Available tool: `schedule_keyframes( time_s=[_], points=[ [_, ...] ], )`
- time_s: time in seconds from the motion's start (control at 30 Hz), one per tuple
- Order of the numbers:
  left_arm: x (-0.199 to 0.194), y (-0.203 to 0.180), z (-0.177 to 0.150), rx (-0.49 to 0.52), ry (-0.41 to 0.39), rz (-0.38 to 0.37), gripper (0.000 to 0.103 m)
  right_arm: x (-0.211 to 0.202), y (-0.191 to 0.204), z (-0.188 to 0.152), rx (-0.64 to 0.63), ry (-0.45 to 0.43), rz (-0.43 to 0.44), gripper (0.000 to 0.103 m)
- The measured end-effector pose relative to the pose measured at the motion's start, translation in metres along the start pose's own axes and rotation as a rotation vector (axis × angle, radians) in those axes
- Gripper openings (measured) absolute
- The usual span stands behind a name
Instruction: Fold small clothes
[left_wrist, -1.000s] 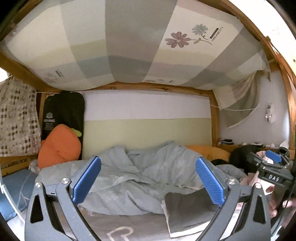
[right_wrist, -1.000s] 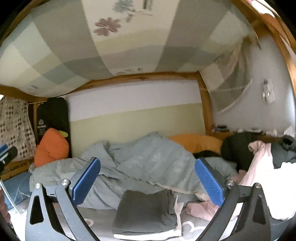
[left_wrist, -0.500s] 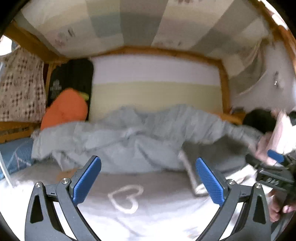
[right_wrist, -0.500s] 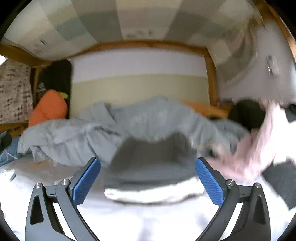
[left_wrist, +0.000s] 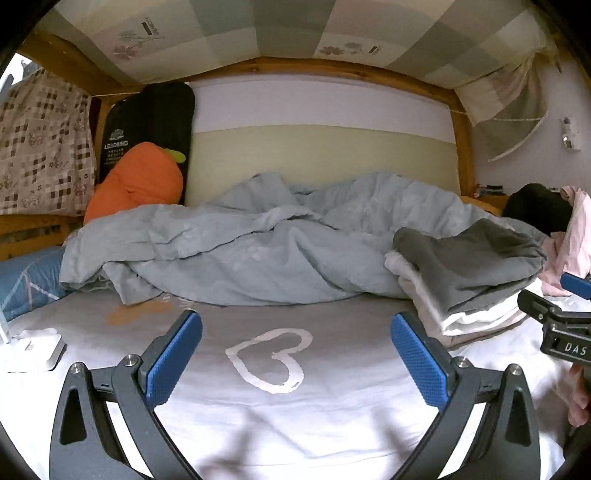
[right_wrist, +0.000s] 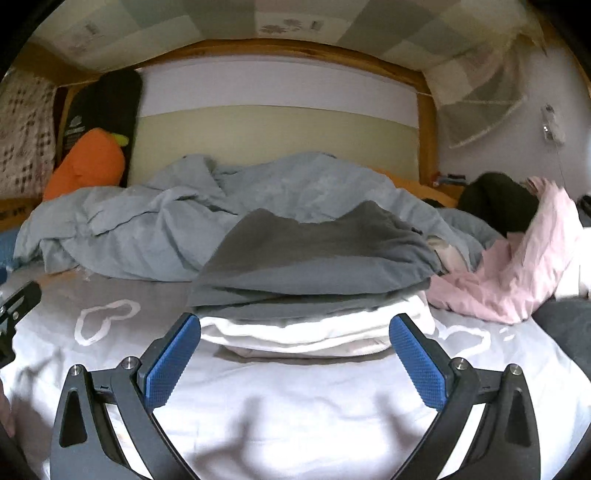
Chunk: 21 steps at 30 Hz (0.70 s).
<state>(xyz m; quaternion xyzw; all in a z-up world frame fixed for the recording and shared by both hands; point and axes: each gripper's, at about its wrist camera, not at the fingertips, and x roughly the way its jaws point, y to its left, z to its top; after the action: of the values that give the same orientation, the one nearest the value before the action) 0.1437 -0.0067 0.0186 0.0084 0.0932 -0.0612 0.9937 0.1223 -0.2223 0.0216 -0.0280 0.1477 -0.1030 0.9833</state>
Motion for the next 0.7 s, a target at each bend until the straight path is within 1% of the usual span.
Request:
schedule_keyframes(
  time_s=[0.23, 0.4, 0.57, 0.67, 0.7],
  points=[
    [-0.0016, -0.0101, 0.0023, 0.059, -0.010, 0.017, 0.102, -0.0033, -0.0008, 0.0025, -0.006, -0.005, -0.005, 0.102],
    [-0.0046, -0.0052, 0.0035, 0.042, -0.024, 0.031, 0.102, -0.0031, -0.0014, 0.0047, -0.009, 0.002, 0.000, 0.103],
    [-0.0001, -0.0030, 0.0036, 0.029, -0.001, 0.029, 0.102, -0.0026, -0.0022, 0.0050, -0.003, -0.002, 0.002, 0.103],
    [-0.0043, -0.0052, 0.0033, 0.042, -0.019, 0.060, 0.102, -0.0017, -0.0040, 0.0050, 0.004, -0.002, 0.004, 0.103],
    [-0.0055, -0.0062, 0.0031, 0.046, -0.025, 0.058, 0.102, -0.0011, -0.0045, 0.0050, 0.008, 0.000, 0.005, 0.102]
  ],
)
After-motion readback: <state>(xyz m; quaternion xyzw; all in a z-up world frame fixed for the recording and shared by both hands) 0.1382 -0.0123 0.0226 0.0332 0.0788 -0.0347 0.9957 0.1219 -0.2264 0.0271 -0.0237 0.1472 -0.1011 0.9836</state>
